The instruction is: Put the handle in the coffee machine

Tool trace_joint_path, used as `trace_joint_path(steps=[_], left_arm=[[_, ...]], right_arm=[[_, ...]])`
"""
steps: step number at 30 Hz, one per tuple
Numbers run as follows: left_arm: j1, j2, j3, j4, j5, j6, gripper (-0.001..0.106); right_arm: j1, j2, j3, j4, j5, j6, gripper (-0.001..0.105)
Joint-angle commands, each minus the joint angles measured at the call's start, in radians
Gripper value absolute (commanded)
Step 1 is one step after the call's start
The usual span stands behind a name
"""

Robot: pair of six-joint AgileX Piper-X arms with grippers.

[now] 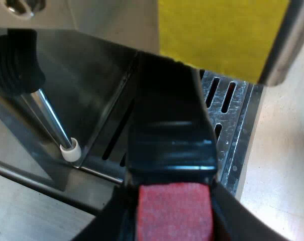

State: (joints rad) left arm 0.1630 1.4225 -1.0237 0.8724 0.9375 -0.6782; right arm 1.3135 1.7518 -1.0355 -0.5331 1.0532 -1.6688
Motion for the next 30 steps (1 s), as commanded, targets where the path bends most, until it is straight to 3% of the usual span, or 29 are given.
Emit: trace_joint_path(steps=[1,4,6,11,23,26,30], left_arm=[[0.007,-0.046,-0.04,-0.061,0.173,-0.073,0.0],[0.007,-0.048,-0.045,-0.062,0.181,-0.107,0.0],[0.007,-0.048,-0.05,-0.062,0.181,-0.107,0.0],[0.007,-0.048,-0.056,-0.062,0.184,-0.11,0.0],[0.007,-0.048,-0.056,-0.062,0.184,-0.11,0.0],[0.007,-0.048,-0.056,-0.062,0.184,-0.11,0.0],[0.007,-0.048,-0.056,-0.062,0.184,-0.11,0.0]], right_arm=[[-0.033,-0.008,-0.004,0.0,-0.041,-0.012,0.052],[-0.063,-0.008,-0.002,0.019,-0.099,-0.012,0.034],[-0.081,-0.006,-0.002,0.069,-0.127,-0.01,0.032],[-0.101,0.046,-0.002,0.057,-0.143,-0.01,0.032],[-0.162,0.168,-0.002,-0.174,-0.147,-0.048,0.032],[-0.199,0.168,-0.002,-0.203,-0.209,-0.048,0.032],[-0.231,0.168,-0.002,-0.229,-0.258,-0.04,0.042]])
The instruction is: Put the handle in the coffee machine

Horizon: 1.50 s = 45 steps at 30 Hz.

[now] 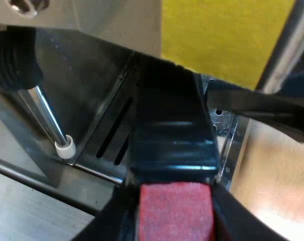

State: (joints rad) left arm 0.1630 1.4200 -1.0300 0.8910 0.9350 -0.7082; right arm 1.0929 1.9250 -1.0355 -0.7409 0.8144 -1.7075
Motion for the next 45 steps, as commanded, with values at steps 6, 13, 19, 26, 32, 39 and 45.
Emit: trace_joint_path(steps=[6,13,19,26,32,39,45], left_arm=[[0.007,-0.045,-0.05,-0.08,0.186,-0.08,0.0],[0.007,-0.045,-0.05,-0.08,0.186,-0.08,0.0],[0.007,-0.045,-0.05,-0.08,0.186,-0.096,0.0],[0.007,-0.045,-0.05,-0.08,0.186,-0.1,0.0],[0.007,-0.045,-0.05,-0.08,0.186,-0.103,0.0],[0.007,-0.045,-0.05,-0.08,0.186,-0.103,0.0],[0.007,-0.045,-0.05,-0.08,0.184,-0.103,0.0]], right_arm=[[-0.037,-0.005,-0.014,-0.035,-0.019,0.0,0.048],[-0.042,0.029,-0.059,-0.048,-0.006,-0.012,0.047],[-0.053,0.104,-0.121,-0.223,0.057,-0.159,0.047],[-0.082,0.107,-0.133,-0.283,0.017,-0.155,0.047],[-0.082,0.107,-0.149,-0.295,-0.008,-0.202,0.045],[-0.088,0.107,-0.149,-0.386,-0.008,-0.275,0.037],[-0.089,0.107,-0.151,-0.397,-0.008,-0.27,0.036]])
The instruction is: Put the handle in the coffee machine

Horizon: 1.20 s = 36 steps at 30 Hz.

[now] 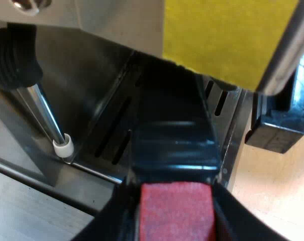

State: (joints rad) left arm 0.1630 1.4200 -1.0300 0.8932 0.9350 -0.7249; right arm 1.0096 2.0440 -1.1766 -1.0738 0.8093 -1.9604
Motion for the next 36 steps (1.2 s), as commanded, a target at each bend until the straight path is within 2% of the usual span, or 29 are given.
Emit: trace_joint_path(steps=[1,14,16,20,23,36], left_arm=[[0.007,-0.045,-0.05,-0.082,0.183,-0.089,0.0],[0.007,-0.045,-0.05,-0.082,0.156,-0.116,0.001],[0.007,-0.045,-0.05,-0.082,0.156,-0.116,0.01],[0.007,-0.045,-0.05,-0.082,0.144,-0.116,0.044],[0.007,-0.045,-0.05,-0.082,0.139,-0.116,0.063],[0.027,-0.066,-0.05,-0.051,0.133,-0.116,0.064]], right_arm=[[-0.006,-0.012,-0.01,-0.069,-0.003,-0.018,0.036],[-0.008,-0.012,-0.032,-0.124,-0.003,-0.019,0.036],[-0.008,-0.014,-0.032,-0.137,0.0,-0.042,0.036],[-0.008,-0.023,-0.034,-0.153,0.029,-0.062,0.036],[-0.008,-0.035,-0.034,-0.156,0.045,-0.062,0.036],[-0.008,-0.059,-0.034,-0.163,0.053,-0.064,0.036]])
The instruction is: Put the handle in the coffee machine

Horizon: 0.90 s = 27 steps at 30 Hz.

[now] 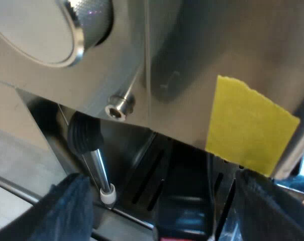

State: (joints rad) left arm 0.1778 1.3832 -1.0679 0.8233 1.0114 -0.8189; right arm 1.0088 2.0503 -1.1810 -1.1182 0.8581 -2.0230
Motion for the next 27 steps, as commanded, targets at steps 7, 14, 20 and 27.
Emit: trace_joint_path(steps=[7,14,20,27], left_arm=[[0.1,-0.116,-0.012,0.031,0.057,-0.022,0.064],[0.135,-0.172,-0.012,0.019,-0.059,-0.018,0.053],[0.131,-0.173,-0.012,-0.047,-0.202,-0.015,0.0],[0.068,-0.158,-0.012,-0.083,-0.308,-0.011,0.001]], right_arm=[[-0.008,-0.065,-0.03,-0.119,0.005,-0.001,0.036],[-0.008,-0.065,-0.03,-0.119,0.005,-0.001,0.036],[-0.008,-0.065,-0.03,-0.119,0.005,-0.001,0.036],[-0.008,-0.065,-0.03,-0.119,0.005,-0.001,0.036]])
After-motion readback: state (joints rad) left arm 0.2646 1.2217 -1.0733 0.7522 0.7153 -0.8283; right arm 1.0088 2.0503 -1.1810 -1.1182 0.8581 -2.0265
